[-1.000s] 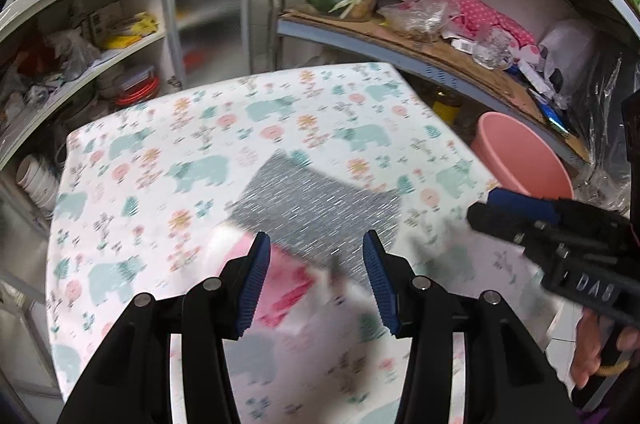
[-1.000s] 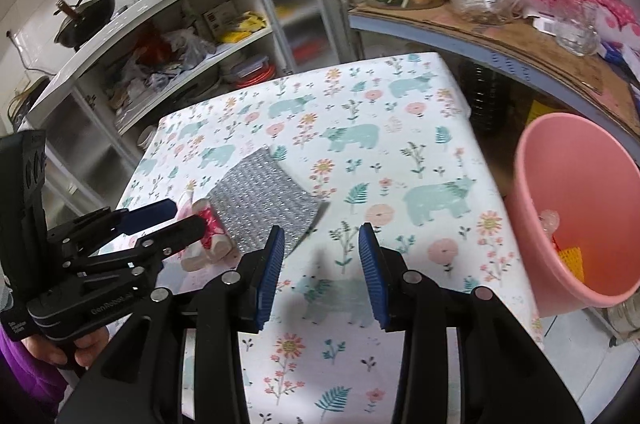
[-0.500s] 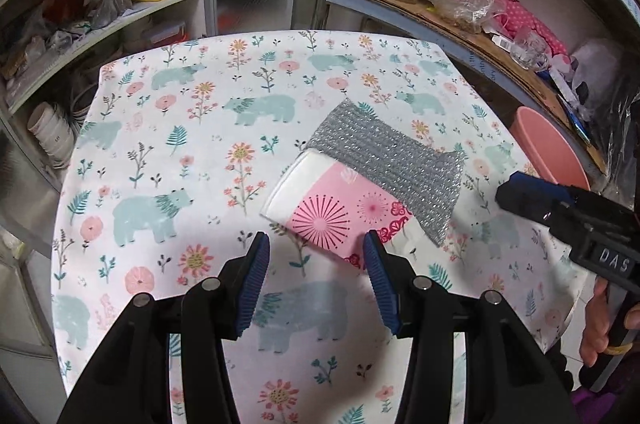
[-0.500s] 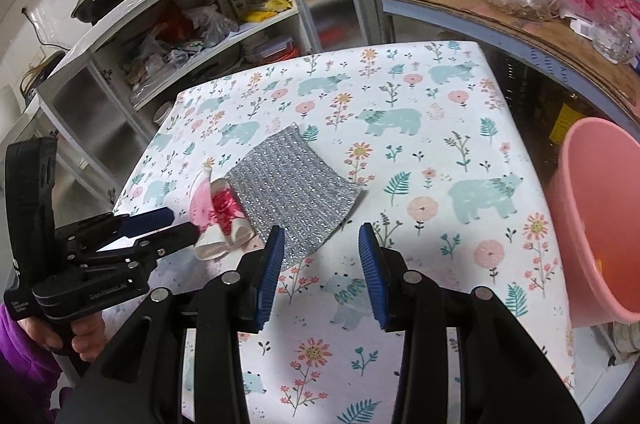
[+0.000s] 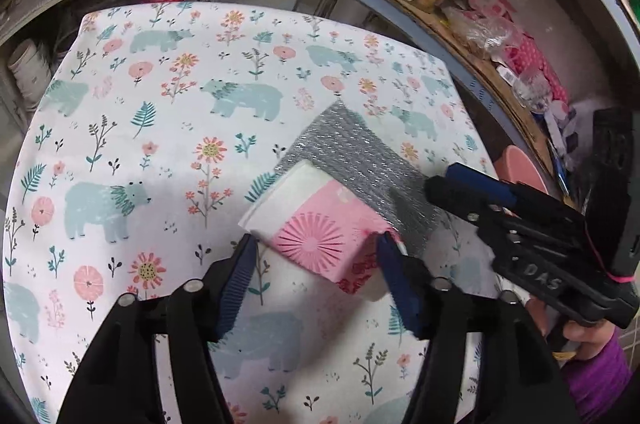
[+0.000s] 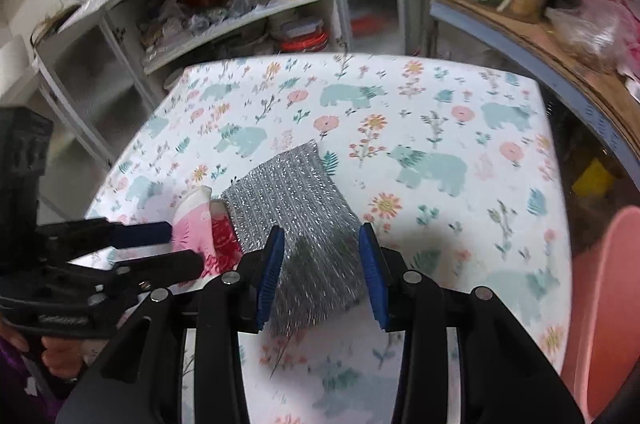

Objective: Collect trash
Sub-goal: 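Grasp the pink paper cup with the left tool while the right tool grasps the silver scouring pad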

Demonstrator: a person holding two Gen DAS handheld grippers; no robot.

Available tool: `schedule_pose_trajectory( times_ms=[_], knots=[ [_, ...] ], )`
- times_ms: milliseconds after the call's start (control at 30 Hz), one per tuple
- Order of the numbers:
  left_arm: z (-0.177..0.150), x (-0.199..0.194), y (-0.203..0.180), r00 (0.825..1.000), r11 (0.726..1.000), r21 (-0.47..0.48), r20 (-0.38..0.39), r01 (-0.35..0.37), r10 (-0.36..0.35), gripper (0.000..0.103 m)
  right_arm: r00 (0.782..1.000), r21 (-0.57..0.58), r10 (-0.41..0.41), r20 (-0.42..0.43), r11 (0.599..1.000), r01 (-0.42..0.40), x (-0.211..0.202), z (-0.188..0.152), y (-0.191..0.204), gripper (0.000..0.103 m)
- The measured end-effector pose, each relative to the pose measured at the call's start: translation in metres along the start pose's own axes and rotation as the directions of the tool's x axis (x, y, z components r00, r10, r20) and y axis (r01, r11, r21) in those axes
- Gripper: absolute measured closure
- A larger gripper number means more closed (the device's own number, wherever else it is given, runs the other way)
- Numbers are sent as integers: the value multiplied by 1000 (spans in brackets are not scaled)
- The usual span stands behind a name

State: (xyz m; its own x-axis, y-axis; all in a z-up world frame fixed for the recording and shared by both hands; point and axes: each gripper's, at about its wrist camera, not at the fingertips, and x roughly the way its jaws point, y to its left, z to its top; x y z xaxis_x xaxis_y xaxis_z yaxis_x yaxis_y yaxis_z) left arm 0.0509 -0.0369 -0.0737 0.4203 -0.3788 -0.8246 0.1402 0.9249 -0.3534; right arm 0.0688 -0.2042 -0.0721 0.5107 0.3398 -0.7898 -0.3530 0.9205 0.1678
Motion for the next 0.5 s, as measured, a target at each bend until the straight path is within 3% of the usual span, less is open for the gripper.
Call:
schedule_pose_trajectory(
  times_ms=[167, 367, 433, 500],
  knots=[
    [7, 4, 1, 1000, 1000, -30, -19, 2, -3, 33, 999, -45, -41, -29, 998, 40, 22, 0, 4, 63],
    [18, 15, 5, 995, 989, -131, -55, 71, -79, 34, 998, -75, -53, -23, 996, 51, 24, 1, 2, 57],
    [21, 17, 4, 995, 987, -141, -39, 83, -90, 43, 998, -59, -51, -31, 997, 50, 26, 2, -4, 56],
    [24, 16, 2, 993, 985, -136, -27, 108, -112, 61, 999, -34, -25, -33, 999, 24, 27, 2, -9, 56]
  ],
)
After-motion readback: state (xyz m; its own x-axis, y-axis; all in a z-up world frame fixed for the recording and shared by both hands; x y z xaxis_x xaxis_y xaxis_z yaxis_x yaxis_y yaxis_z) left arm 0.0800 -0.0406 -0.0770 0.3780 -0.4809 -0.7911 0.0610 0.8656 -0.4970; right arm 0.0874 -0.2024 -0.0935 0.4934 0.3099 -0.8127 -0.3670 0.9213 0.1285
